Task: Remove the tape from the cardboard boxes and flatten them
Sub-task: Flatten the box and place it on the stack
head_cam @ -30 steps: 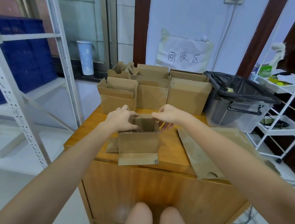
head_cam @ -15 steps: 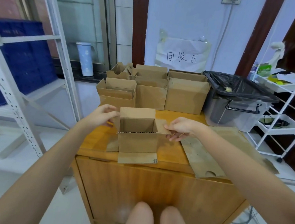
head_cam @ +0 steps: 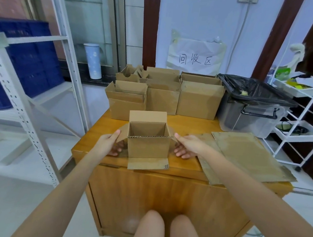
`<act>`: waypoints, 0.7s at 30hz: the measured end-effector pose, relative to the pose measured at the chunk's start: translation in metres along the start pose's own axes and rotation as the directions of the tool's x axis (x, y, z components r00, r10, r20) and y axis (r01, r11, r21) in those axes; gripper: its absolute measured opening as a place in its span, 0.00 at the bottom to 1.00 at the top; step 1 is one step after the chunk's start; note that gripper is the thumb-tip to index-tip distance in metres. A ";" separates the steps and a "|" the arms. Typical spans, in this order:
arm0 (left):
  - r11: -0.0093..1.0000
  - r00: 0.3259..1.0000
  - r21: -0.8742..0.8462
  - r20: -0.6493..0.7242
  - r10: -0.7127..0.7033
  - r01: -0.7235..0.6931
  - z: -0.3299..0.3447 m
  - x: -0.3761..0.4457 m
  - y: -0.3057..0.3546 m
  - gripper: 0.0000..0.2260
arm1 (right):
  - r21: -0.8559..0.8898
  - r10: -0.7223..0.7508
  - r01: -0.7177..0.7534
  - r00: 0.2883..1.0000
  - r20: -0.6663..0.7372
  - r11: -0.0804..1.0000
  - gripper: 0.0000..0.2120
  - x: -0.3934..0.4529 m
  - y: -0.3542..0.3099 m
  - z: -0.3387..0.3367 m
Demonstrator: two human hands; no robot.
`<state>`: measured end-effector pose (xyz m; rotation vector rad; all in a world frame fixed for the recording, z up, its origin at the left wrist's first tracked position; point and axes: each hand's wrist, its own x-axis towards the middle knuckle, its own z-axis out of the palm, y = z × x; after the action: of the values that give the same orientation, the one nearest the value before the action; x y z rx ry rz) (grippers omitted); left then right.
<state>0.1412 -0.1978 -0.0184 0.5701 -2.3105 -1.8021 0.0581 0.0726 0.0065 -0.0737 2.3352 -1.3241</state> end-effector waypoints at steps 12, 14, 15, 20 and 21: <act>0.953 0.992 -0.285 0.039 0.118 -0.102 0.002 -0.022 -0.014 0.14 | 0.000 -0.430 0.431 0.901 0.058 0.902 0.25 -0.015 0.030 -0.002; 0.971 0.983 -0.186 0.084 0.165 -0.147 0.009 -0.030 -0.015 0.18 | -0.087 -0.455 0.459 0.889 0.058 0.884 0.27 -0.016 0.027 0.006; 0.973 0.978 -0.147 0.082 0.190 -0.176 0.012 -0.034 -0.013 0.20 | -0.108 -0.464 0.466 0.885 0.047 0.878 0.27 -0.015 0.025 0.010; 0.955 0.956 -0.041 -0.003 0.293 -0.292 0.021 -0.041 0.004 0.23 | -0.039 -0.499 0.498 0.864 -0.067 0.867 0.22 -0.018 0.011 0.018; 0.952 0.952 -0.026 -0.011 0.306 -0.306 0.021 -0.040 0.008 0.22 | -0.023 -0.510 0.511 0.855 -0.091 0.860 0.20 -0.022 0.005 0.016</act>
<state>0.1692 -0.1618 -0.0113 0.1966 -2.2181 -1.6781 0.0849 0.0683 0.0026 -0.6924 2.4930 -1.5966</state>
